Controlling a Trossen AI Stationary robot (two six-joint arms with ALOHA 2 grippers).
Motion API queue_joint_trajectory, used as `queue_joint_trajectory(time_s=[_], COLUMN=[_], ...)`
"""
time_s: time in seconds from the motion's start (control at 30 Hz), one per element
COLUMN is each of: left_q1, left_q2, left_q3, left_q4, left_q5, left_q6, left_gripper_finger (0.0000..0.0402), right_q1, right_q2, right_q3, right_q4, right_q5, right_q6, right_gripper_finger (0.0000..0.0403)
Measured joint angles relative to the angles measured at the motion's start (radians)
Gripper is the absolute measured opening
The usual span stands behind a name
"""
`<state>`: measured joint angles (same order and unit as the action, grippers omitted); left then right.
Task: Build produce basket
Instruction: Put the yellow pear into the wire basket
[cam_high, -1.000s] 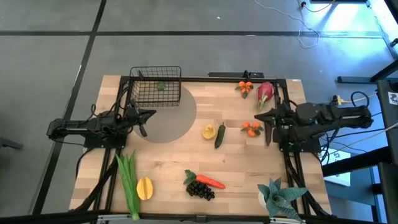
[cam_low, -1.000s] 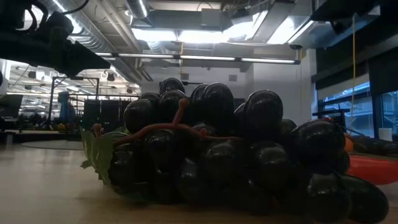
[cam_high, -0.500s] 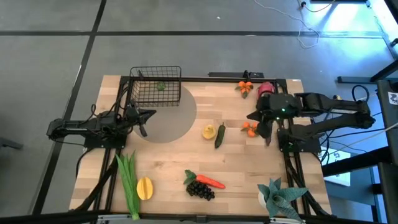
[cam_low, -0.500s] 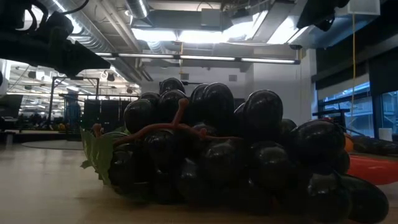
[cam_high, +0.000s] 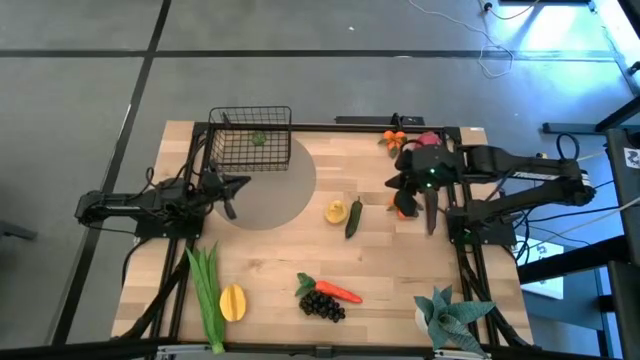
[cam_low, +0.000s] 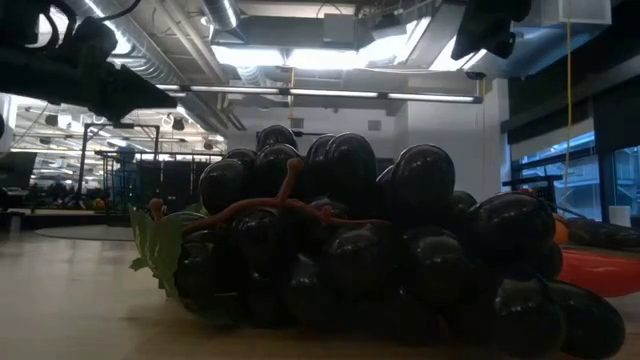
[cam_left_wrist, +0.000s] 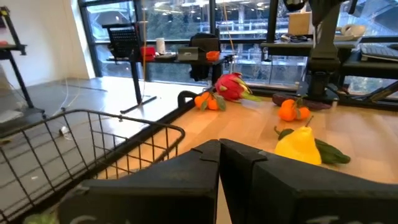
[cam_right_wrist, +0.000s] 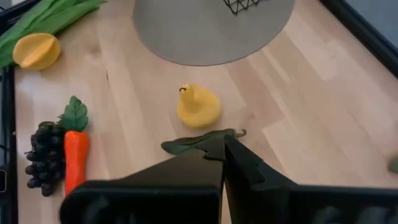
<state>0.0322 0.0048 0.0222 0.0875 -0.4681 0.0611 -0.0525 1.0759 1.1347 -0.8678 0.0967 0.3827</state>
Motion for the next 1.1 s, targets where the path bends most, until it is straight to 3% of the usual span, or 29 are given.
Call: queue_joint_trajectory(time_s=[0.23,0.43,0.63,0.83,0.97,1.1], left_q1=[0.0,0.0,0.0,0.0,0.0,-0.001], left_q2=[0.045,0.236,0.486,0.665,0.73,0.744], left_q3=[0.196,0.457,0.733,0.926,0.993,1.001], left_q4=[-0.063,-0.291,-0.723,-1.032,-1.139,-1.142], left_q5=[0.068,0.056,0.017,0.024,0.088,0.159], left_q6=[0.054,0.038,-0.198,-0.453,-0.574,-0.602], left_gripper_finger=[0.0,0.0,0.0,0.0,0.0,0.0], right_q1=[0.0,0.0,0.0,0.0,0.0,0.0], right_q2=[0.003,0.003,0.003,0.005,0.005,0.005], right_q3=[0.0,0.0,0.0,0.0,0.0,0.0], right_q4=[0.005,0.004,0.004,0.002,0.002,0.002], right_q5=[0.0,0.0,-0.001,-0.01,-0.008,0.064], right_q6=[-0.013,-0.025,-0.079,-0.154,-0.15,-0.125], right_gripper_finger=[0.0,0.0,0.0,0.0,0.0,0.0002])
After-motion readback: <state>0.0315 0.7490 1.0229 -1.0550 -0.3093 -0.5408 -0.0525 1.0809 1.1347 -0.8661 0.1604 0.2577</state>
